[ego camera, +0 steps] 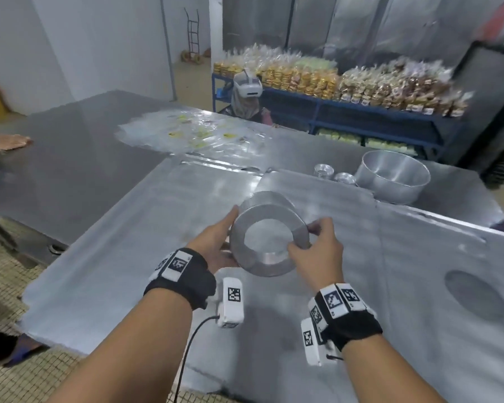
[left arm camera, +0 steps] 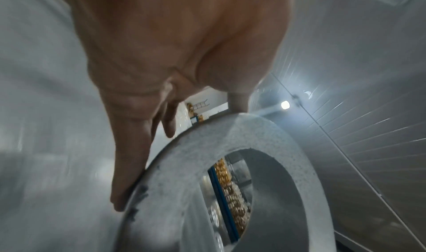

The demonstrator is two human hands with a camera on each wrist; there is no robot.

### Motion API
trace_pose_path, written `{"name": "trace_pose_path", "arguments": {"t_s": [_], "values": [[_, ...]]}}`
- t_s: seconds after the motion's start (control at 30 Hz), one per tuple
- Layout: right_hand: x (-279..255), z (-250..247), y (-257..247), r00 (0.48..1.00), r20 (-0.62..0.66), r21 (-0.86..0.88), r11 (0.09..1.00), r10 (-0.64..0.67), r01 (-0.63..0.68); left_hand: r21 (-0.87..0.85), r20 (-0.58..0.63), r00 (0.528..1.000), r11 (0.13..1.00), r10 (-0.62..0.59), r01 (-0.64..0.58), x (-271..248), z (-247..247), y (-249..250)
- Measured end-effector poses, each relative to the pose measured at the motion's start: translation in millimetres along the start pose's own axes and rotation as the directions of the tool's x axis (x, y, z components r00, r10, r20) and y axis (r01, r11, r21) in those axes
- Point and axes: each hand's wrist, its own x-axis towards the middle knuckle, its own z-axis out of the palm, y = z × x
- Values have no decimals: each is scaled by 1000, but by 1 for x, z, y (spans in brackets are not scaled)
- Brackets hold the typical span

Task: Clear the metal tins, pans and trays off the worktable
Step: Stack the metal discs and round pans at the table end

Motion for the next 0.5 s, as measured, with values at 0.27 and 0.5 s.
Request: {"name": "trace_pose_path", "arguments": {"t_s": [0.27,0.5], "values": [[-5,-88,62,986,157,188,979,51,-81,10,256,964,997,70,-75,9,73,-34],[-17,-137,93,952,227,638,707,204,-304,-120,438,881,982,181,-142,9,115,-49]]}}
